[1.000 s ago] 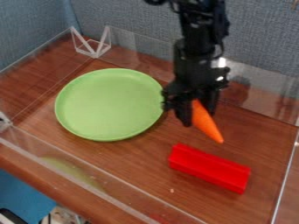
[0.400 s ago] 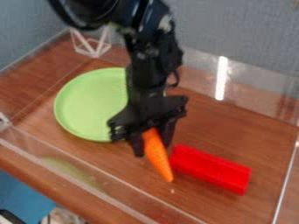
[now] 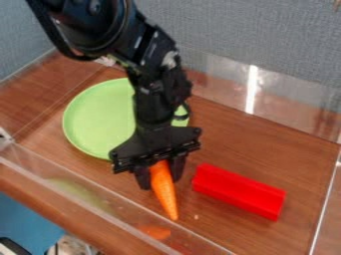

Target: Put the carrot on the left side

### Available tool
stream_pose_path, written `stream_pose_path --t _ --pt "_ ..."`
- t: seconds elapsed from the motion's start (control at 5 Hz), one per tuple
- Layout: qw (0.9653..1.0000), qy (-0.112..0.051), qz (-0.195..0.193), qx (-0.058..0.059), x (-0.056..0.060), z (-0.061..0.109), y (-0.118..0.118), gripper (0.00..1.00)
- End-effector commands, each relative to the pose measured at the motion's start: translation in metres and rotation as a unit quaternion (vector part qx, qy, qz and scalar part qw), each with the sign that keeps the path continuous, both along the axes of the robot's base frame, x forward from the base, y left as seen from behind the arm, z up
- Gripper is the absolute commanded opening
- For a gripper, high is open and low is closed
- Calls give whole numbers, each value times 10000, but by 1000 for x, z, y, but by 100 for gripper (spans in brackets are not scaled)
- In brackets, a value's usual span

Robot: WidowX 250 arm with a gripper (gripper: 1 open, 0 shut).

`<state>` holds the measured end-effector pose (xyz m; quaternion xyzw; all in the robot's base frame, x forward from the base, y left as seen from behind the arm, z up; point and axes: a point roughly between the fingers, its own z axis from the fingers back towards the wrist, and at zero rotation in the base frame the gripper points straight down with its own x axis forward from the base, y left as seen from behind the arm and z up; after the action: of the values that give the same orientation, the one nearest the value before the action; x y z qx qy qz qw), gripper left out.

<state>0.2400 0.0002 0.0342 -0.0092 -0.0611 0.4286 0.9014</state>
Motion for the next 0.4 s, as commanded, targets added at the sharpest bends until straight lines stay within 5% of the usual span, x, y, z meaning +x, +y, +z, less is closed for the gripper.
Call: stream_pose_path --t 0.0,0.2 --pt "9998 -89 186 59 1 -4 7 0" --pt "9994 -86 319 119 1 -8 11 0"
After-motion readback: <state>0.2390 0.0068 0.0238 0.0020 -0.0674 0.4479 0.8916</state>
